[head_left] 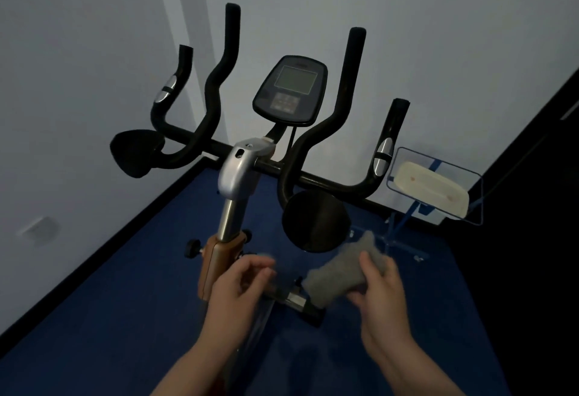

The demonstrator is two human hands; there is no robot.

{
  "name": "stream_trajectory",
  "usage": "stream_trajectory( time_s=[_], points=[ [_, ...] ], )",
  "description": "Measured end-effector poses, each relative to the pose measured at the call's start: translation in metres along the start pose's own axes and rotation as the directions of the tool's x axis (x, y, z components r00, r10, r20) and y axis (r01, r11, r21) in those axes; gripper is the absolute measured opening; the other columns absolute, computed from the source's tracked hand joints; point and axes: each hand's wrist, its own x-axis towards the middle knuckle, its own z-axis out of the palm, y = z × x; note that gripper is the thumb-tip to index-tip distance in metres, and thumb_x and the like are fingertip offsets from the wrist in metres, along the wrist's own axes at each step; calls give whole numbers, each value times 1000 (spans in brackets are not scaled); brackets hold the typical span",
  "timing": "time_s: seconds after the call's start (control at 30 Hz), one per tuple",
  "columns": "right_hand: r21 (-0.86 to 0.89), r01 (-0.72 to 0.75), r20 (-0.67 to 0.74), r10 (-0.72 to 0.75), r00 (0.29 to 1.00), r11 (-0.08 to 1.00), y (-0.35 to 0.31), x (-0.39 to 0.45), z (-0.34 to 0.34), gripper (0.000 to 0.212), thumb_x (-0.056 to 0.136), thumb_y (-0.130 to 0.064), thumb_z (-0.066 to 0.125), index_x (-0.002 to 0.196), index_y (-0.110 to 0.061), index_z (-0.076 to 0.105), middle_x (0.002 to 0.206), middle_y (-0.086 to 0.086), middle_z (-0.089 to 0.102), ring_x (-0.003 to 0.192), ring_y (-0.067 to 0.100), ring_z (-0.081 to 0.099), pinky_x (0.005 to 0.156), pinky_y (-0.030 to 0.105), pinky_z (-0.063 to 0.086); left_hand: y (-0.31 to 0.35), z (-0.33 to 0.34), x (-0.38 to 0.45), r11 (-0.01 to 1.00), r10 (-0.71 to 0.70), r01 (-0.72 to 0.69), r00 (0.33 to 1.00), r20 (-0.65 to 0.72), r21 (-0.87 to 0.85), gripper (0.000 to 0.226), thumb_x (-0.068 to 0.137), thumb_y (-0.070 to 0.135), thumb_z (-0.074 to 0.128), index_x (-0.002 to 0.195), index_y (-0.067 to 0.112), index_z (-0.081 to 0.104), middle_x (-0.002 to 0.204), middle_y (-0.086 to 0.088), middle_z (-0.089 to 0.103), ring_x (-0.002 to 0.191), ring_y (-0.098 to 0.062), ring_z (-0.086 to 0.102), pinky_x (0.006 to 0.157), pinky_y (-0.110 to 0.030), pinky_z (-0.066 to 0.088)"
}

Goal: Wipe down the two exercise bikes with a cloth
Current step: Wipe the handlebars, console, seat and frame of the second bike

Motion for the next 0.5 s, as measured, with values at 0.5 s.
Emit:
stream_trajectory(
  time_s=[0.5],
  points=[
    [472, -499, 387, 338, 858, 727, 19, -7, 26, 35, 99, -3, 41, 132, 3, 50, 122, 22, 65, 111, 31, 65, 87, 43, 50, -13, -17, -7, 999, -37, 39, 998, -49, 32, 28, 94, 10, 59, 87, 34, 72, 90, 4, 73, 81, -11, 70, 73, -19, 55]
  ],
)
